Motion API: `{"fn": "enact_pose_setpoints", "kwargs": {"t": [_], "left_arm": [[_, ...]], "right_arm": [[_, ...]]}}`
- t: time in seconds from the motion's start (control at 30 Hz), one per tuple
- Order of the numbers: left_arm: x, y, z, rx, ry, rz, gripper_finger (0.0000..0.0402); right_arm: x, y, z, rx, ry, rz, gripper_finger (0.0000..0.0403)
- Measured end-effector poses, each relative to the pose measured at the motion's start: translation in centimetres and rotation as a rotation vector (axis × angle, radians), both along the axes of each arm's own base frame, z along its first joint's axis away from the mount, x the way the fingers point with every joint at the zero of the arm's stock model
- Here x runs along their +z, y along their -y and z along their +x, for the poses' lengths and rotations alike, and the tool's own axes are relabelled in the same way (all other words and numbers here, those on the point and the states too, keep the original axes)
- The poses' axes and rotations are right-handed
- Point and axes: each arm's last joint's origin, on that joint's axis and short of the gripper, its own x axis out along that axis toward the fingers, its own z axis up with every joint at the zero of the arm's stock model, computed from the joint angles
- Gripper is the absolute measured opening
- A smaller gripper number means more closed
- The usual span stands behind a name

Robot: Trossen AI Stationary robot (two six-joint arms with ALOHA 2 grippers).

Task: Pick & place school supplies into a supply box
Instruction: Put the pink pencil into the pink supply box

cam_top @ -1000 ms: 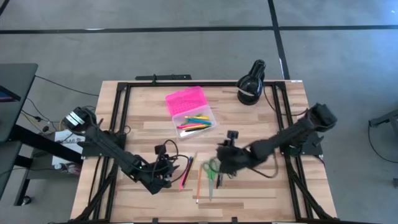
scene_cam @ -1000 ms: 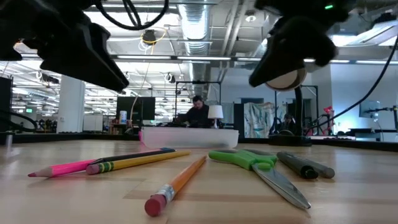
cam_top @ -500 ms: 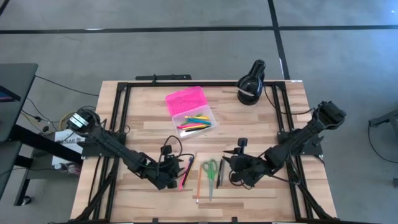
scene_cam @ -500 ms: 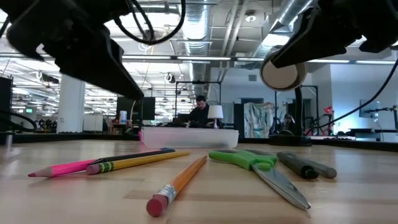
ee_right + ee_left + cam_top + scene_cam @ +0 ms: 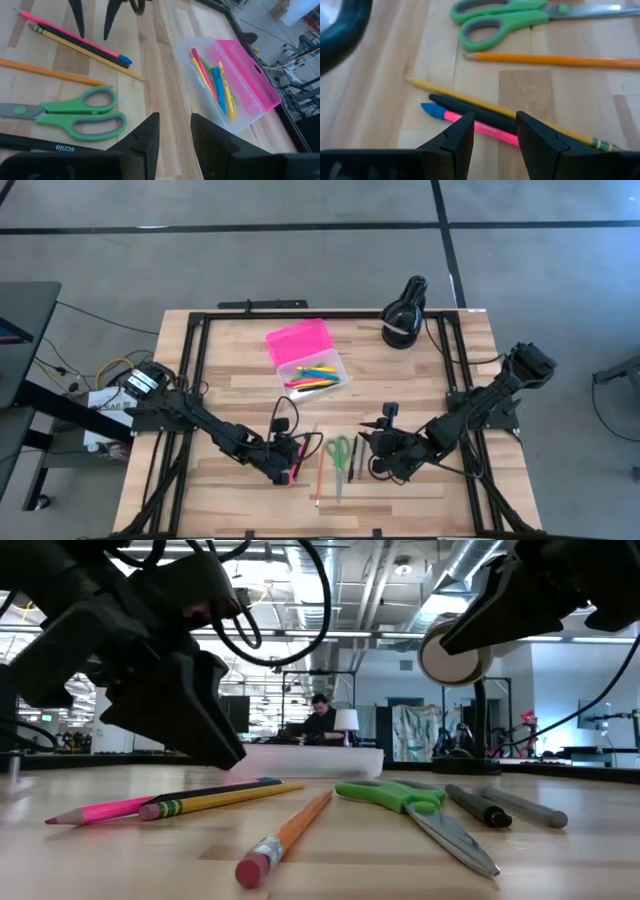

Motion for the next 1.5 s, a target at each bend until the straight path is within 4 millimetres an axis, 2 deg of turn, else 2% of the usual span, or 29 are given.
{"fn": "enact_pose_setpoints", "kwargs": {"t": [0.73,1.0,1.5], "left_arm": [[-0.1,-2.2,1.2,-0.183,-0.080,-0.027,0.0141],[-0.4,-3.3,1.3,-0.174,-0.132,-0.061,0.0141],[-0.6,-3.5,0.8,-0.081,-0.189,-0.119,0.0142]], "right_arm": [[0.0,0.0,0.0,0.001,-0.001,0.002,0.0107],[0.0,0.0,0.0,-0.002,-0.001,0.007,0.0107],[-0.1,0.0,0.0,-0.009,-0.002,0.014,0.0107]]}}
